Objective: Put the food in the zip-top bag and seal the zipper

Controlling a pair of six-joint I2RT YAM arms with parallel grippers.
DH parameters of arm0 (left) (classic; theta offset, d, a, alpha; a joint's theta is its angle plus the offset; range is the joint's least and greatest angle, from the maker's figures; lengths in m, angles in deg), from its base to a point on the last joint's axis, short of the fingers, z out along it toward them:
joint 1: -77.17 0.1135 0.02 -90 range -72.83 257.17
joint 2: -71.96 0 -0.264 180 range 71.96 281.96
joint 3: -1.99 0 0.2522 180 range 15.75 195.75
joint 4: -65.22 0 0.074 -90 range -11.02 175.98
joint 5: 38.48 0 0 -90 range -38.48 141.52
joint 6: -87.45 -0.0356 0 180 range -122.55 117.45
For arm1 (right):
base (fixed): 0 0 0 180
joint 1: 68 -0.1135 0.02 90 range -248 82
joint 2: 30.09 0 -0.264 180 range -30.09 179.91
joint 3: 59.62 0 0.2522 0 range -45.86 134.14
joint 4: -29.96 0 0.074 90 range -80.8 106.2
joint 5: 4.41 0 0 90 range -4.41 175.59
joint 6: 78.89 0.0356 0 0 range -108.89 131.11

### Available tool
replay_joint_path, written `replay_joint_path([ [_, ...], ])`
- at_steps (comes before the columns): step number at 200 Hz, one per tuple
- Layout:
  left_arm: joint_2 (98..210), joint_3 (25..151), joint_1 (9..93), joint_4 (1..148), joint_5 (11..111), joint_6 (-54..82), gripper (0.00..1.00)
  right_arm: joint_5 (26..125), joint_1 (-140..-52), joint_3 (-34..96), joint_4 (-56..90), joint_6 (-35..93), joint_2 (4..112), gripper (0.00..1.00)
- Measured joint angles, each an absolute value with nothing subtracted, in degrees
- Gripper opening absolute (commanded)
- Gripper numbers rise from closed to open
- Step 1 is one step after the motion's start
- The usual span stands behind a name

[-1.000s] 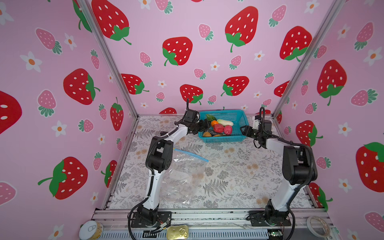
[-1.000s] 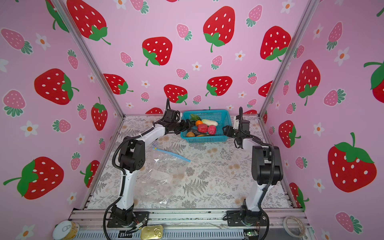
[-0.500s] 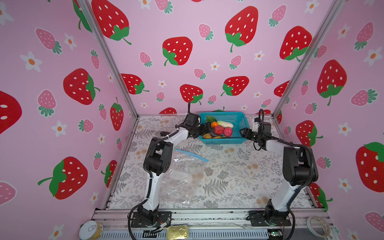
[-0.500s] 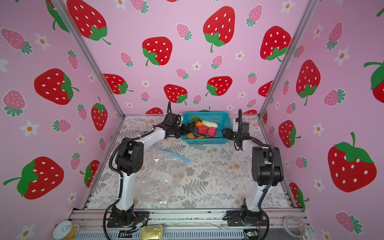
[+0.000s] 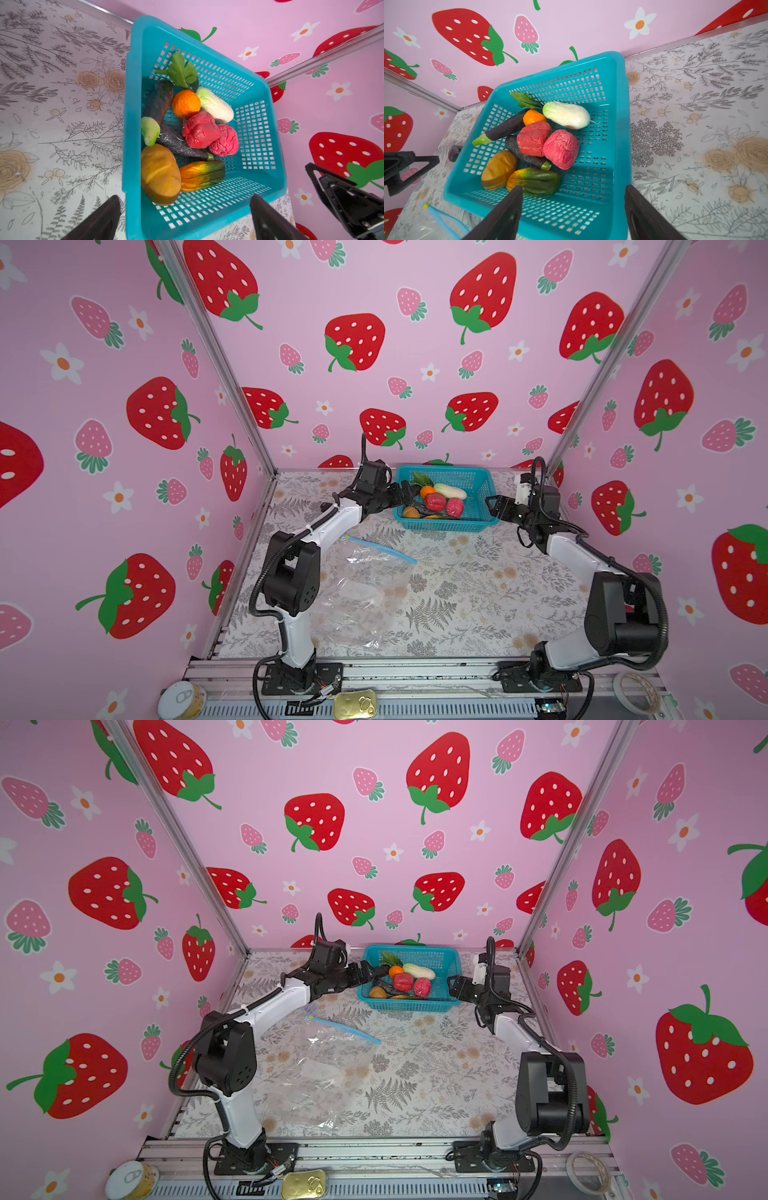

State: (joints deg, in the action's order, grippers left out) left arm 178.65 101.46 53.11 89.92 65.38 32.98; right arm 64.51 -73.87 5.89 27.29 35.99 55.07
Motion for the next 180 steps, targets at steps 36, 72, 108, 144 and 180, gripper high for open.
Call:
replay_joint_path([
  [36, 169.41, 94.01, 50.99, 89.36, 63.57, 33.96, 0.99, 63.16, -74.64, -0.71, 27.62, 36.78, 50.62, 0.79],
  [72, 166.87, 90.60, 50.36, 89.42, 62.83, 34.31, 0.99, 63.16, -76.60, -2.42, 26.70, 36.43, 48.60, 0.79],
  [108, 164.05, 85.01, 50.67, 91.61, 62.85, 34.90, 0.99, 63.33, -78.22, -4.67, 25.23, 34.90, 43.71, 0.78],
  [144, 154.89, 78.45, 49.55, 95.63, 64.25, 36.80, 0.99, 63.51, -84.56, -9.67, 25.71, 33.66, 38.40, 0.77],
  [180, 146.87, 72.15, 45.18, 98.82, 66.30, 39.56, 1.00, 63.46, -93.19, -14.26, 28.16, 33.48, 37.98, 0.77],
])
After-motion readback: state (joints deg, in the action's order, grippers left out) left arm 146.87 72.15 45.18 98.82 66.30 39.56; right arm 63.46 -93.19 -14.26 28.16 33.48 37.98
